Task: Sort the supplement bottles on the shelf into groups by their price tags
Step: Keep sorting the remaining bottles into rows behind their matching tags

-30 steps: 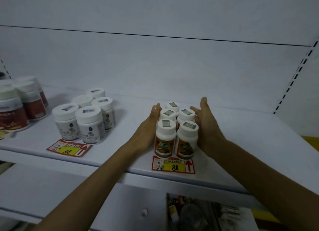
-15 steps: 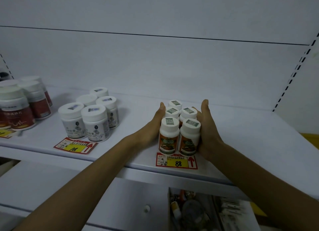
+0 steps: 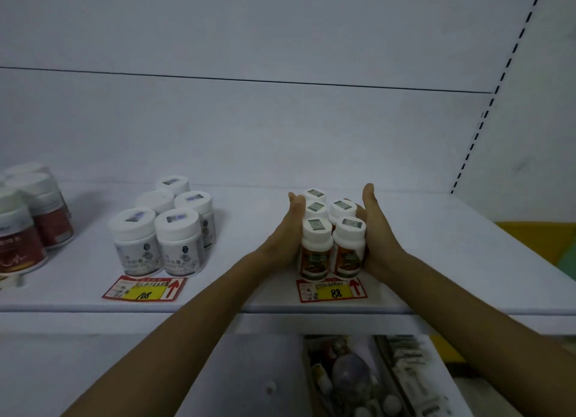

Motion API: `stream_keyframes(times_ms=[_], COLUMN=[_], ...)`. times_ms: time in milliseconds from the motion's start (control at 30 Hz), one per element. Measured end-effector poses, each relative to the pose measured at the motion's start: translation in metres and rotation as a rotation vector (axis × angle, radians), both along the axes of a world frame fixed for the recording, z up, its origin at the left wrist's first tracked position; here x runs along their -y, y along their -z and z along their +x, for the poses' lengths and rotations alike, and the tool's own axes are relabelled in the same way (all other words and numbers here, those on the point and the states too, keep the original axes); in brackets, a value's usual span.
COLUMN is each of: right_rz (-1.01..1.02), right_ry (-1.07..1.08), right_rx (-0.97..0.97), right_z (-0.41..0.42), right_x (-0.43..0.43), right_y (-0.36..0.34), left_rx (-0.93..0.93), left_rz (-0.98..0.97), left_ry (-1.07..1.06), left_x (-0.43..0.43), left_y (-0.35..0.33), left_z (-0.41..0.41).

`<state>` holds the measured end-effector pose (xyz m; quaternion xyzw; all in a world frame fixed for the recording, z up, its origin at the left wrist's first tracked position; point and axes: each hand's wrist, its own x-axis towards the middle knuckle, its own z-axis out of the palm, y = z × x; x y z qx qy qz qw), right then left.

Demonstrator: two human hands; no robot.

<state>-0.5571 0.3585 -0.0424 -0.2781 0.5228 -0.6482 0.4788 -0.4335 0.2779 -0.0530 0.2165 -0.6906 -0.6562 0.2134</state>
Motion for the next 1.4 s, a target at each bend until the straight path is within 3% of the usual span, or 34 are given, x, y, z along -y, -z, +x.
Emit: stream_keyframes(times_ms=[100, 300, 533, 633, 733, 833, 933, 1000, 1400], right_rz=[0.047, 0.029, -0.164, -0.175, -0.09, -0.057, -0.111, -0.125, -0.077], right_ry=[0.096, 0.265, 0.232, 0.228, 0.253, 0.284, 0.261, 0.275, 0.287], right_rx=[-0.078, -0.434, -0.546, -0.435, -0.269, -0.169, -0.158, -0.21, -0.352], right_z=[0.001, 0.019, 0.134, 0.18, 0.208, 0.222, 0.227, 0.229, 0.237], right_x=[-0.003, 0.002, 0.033, 0.05, 0.065, 0.074, 0.082, 0.084, 0.081], right_y=[-0.012, -0.079, -0.097, -0.066, -0.033, -0.008, 0.01, 0.014, 0.013], left_rx=[0.037, 0.057, -0.37, -0.399, -0.253, -0.176, -0.185, -0.19, -0.175], left_rz=[-0.077, -0.403, -0.596, -0.494, -0.357, -0.092, 0.132, 0.122, 0.008], left_ry=[-0.02, -0.141, -0.499, -0.686, -0.742, -0.634, -0.383, -0.297, -0.337], left_x=[0.001, 0.009, 0.03, 0.049, 0.062, 0.06, 0.061, 0.069, 0.082], left_y=[-0.005, -0.052, -0.099, -0.071, -0.036, -0.023, -0.014, -0.003, 0.01], left_z=[0.006, 0.037, 0.141, 0.19, 0.217, 0.224, 0.217, 0.21, 0.208])
